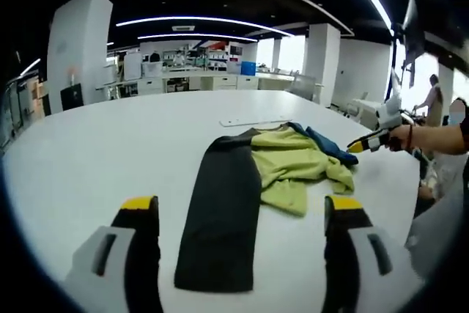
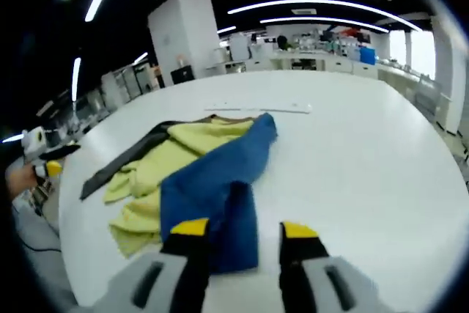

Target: Fold the garment on the visible template until the final outline fits inside the template.

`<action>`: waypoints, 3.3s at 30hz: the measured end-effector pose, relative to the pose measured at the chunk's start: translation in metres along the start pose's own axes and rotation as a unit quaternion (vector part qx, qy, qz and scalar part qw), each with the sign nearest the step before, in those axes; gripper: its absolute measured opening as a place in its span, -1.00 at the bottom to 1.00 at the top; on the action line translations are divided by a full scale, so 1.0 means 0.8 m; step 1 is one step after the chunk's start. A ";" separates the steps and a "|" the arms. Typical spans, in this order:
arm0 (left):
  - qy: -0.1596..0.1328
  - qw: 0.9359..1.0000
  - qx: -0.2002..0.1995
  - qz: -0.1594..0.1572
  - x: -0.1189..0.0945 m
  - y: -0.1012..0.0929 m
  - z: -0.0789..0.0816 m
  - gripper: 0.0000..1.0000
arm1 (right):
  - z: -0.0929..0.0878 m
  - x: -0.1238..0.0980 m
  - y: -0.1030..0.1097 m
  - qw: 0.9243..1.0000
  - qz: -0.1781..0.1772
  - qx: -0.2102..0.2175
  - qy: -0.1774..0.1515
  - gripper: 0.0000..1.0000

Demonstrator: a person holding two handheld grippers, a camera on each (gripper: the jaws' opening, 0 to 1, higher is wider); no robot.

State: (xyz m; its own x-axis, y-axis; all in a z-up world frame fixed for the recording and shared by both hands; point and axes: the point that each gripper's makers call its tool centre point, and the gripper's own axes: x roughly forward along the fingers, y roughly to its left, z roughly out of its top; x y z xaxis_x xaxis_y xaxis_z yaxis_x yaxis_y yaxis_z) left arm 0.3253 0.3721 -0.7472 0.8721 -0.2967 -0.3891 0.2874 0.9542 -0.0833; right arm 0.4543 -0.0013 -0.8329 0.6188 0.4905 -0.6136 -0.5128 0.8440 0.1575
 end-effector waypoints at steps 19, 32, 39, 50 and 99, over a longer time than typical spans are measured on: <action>0.023 1.000 0.013 -0.016 -0.009 -0.020 -0.011 0.79 | 0.000 0.027 0.008 1.000 0.010 -0.025 0.013 -0.82; 0.030 0.999 0.019 -0.011 -0.014 -0.018 -0.011 0.75 | -0.002 0.003 -0.022 0.999 -0.024 -0.024 0.021 -1.00; 0.026 0.999 0.017 -0.008 -0.015 -0.018 -0.009 0.74 | 0.005 -0.030 -0.047 0.998 -0.065 -0.019 0.004 -1.00; 0.022 1.000 0.011 -0.001 -0.020 -0.017 -0.008 0.72 | -0.003 -0.064 -0.094 0.993 -0.112 0.026 -0.003 -1.00; 0.030 1.000 0.006 -0.002 -0.029 -0.021 -0.020 0.65 | -0.071 -0.170 -0.213 0.932 -0.265 0.240 -0.068 -1.00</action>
State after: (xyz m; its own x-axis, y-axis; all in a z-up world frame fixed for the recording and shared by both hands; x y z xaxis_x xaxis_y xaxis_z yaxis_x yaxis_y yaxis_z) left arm 0.2942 0.3636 -0.7516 0.8461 -0.2969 -0.4428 0.2958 0.9524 -0.0733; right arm 0.4237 -0.2238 -0.8202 0.7954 -0.0265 -0.6055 0.1899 0.9596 0.2076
